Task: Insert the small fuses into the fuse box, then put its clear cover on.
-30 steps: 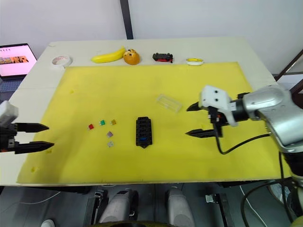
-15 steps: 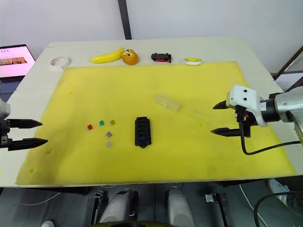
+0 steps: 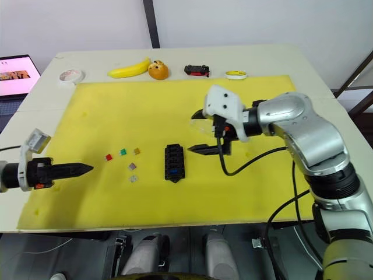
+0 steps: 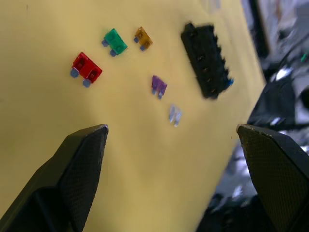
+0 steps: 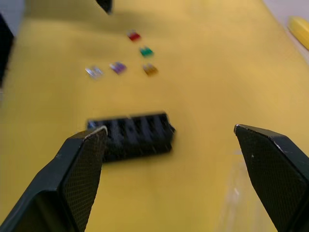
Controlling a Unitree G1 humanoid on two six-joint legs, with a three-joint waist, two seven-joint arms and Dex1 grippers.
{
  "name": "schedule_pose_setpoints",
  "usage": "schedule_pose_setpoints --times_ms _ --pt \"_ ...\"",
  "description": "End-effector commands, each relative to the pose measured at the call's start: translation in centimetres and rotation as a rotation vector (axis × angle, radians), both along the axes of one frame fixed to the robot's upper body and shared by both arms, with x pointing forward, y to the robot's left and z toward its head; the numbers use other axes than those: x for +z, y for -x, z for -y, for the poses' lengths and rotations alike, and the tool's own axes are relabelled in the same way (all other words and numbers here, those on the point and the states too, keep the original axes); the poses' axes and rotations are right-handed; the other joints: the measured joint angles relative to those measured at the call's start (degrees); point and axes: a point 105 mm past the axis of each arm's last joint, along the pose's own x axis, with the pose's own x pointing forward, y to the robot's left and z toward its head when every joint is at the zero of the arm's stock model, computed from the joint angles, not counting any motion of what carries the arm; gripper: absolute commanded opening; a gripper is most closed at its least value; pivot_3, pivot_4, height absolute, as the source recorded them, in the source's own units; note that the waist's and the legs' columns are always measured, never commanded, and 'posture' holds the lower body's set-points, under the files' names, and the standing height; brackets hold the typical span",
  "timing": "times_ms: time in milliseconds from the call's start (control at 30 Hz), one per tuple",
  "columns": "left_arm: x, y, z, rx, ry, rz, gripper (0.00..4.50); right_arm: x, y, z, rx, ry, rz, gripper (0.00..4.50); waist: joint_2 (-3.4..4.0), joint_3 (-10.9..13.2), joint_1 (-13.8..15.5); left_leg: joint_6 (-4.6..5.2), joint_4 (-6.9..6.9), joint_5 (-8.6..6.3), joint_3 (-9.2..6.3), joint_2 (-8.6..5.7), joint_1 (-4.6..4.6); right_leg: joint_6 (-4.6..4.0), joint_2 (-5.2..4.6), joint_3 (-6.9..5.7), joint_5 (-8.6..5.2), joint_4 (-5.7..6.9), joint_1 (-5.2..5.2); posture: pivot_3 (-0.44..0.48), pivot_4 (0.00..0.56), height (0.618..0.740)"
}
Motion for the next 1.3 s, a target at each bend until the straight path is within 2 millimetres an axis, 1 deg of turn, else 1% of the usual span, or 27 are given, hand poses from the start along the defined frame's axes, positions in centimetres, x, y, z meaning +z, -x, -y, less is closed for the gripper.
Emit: schedule_pose_setpoints --times_ms 33,200,300,533,767,933,1300 --pt "0.7 -0.4 -0.9 0.097 0.074 -0.088 4.5 1.6 0.7 -1.0 0.033 -0.025 0.066 4.46 -0.02 0.0 -0.3 0.0 0.0 0.0 0.0 0.0 0.0 0.0 0.0 0.0 0.0 0.0 0.0 0.0 0.15 0.74" --pt "-0.6 -1.1 -1.3 0.156 0.111 -0.19 4.5 2.0 1.0 -1.8 0.046 -0.045 0.079 4.46 -0.01 0.0 -0.4 -0.02 -0.04 0.01 -0.01 0.01 0.03 0.0 0.0 0.02 0.0 0.01 -0.03 0.0 0.15 0.74" --pt "-0.9 -1.7 -1.4 0.183 0.138 -0.214 4.5 2.1 1.0 -1.9 0.045 -0.05 0.084 4.46 -0.02 0.0 -0.4 -0.05 -0.04 0.03 -0.02 0.01 0.02 0.0 -0.02 0.02 0.0 0.02 -0.05 0.0 0.15 0.74" --pt "-1.7 -3.0 -0.4 0.201 0.197 -0.234 4.5 2.1 1.2 -2.2 0.048 -0.049 0.089 4.46 -0.04 0.0 -0.1 -0.1 -0.03 0.05 0.0 -0.06 0.01 0.0 -0.12 0.03 0.0 0.03 -0.04 0.0 0.15 0.74" --pt "-2.2 -3.4 0.5 0.201 0.225 -0.244 4.5 2.0 1.3 -2.3 0.052 -0.044 0.087 4.46 -0.04 0.0 0.3 -0.14 -0.03 0.08 -0.01 -0.09 0.02 0.0 -0.19 0.04 0.0 0.06 -0.04 0.0 0.15 0.74" --pt "-2.4 -3.8 1.0 0.201 0.241 -0.246 4.5 2.0 1.2 -2.5 0.054 -0.044 0.086 4.46 -0.04 0.0 1.1 -0.17 -0.02 0.09 0.01 -0.14 0.02 0.01 -0.22 0.04 0.01 0.06 -0.04 0.0 0.15 0.74" --pt "-3.1 -4.5 2.0 0.205 0.249 -0.265 4.5 2.1 1.3 -2.7 0.055 -0.044 0.082 4.46 -0.04 -0.1 1.4 -0.2 -0.02 0.11 0.01 -0.23 0.02 0.02 -0.3 0.03 0.01 0.06 -0.03 0.0 0.15 0.74"
